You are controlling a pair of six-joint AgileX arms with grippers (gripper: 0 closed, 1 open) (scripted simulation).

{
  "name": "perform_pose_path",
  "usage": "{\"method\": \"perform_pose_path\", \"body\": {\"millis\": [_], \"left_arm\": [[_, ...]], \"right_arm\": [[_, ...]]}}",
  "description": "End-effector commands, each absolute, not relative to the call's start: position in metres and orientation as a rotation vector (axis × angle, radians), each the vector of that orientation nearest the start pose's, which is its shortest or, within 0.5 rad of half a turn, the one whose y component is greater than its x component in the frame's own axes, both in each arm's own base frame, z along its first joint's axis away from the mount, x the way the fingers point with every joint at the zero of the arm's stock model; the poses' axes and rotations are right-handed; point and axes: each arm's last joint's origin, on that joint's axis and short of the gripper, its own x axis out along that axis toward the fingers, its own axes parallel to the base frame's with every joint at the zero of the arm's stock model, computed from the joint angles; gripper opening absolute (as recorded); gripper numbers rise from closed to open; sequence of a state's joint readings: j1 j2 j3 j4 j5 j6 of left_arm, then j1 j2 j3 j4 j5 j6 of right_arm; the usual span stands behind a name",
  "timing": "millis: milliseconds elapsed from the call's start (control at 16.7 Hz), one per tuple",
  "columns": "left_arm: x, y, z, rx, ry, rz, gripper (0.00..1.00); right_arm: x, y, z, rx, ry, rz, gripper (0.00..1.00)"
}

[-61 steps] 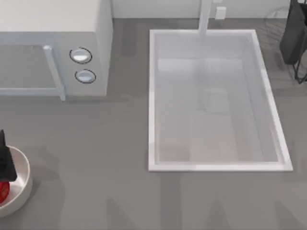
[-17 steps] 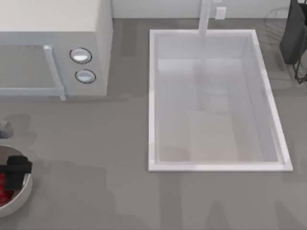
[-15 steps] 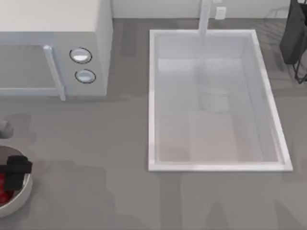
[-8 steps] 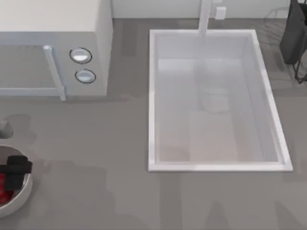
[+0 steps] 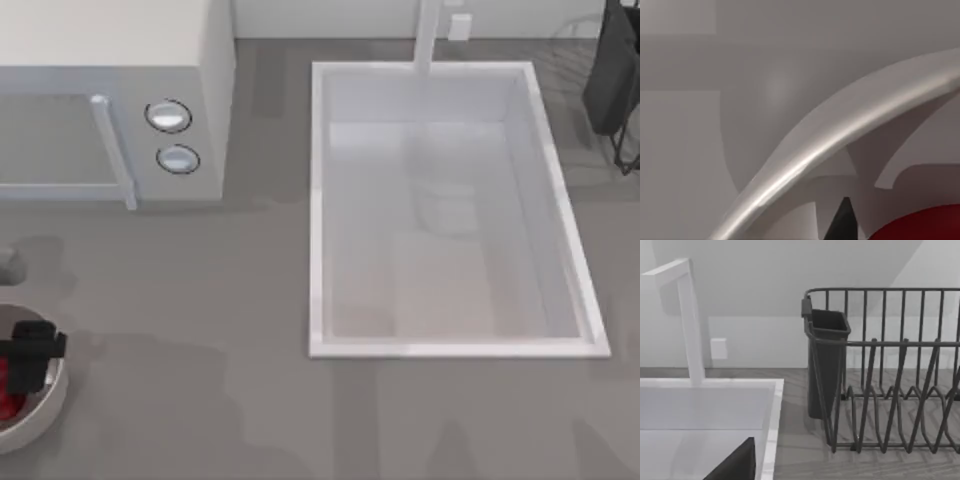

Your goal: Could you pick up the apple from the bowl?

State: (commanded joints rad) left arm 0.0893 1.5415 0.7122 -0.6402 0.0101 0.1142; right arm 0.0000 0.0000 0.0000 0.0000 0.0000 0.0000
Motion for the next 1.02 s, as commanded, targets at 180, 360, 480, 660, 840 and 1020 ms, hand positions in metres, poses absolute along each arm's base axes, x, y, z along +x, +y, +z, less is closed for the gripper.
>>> {"method": "perform_pose_path", "body": {"millis": [180,360,480,660,840,1020], "left_arm": [[0.249,0.023,0.144,0.018,1.479,-0.019,0.00],[0.267,0.024,0.188,0.018,1.485,-0.020,0.00],[0.274,0.025,0.228,0.017,1.497,-0.021,0.00],[0.268,0.024,0.292,0.016,1.512,-0.022,0.00],[0.252,0.023,0.343,0.018,1.491,-0.020,0.00],[0.237,0.021,0.369,0.019,1.470,-0.019,0.00]], "right_arm": [[0.106,-0.001,0.160,0.000,0.000,0.000,1.00],[0.106,-0.001,0.160,0.000,0.000,0.000,1.00],[0.106,-0.001,0.160,0.000,0.000,0.000,1.00],[0.106,-0.001,0.160,0.000,0.000,0.000,1.00],[0.106,-0.001,0.160,0.000,0.000,0.000,1.00],[0.106,-0.001,0.160,0.000,0.000,0.000,1.00]]}}
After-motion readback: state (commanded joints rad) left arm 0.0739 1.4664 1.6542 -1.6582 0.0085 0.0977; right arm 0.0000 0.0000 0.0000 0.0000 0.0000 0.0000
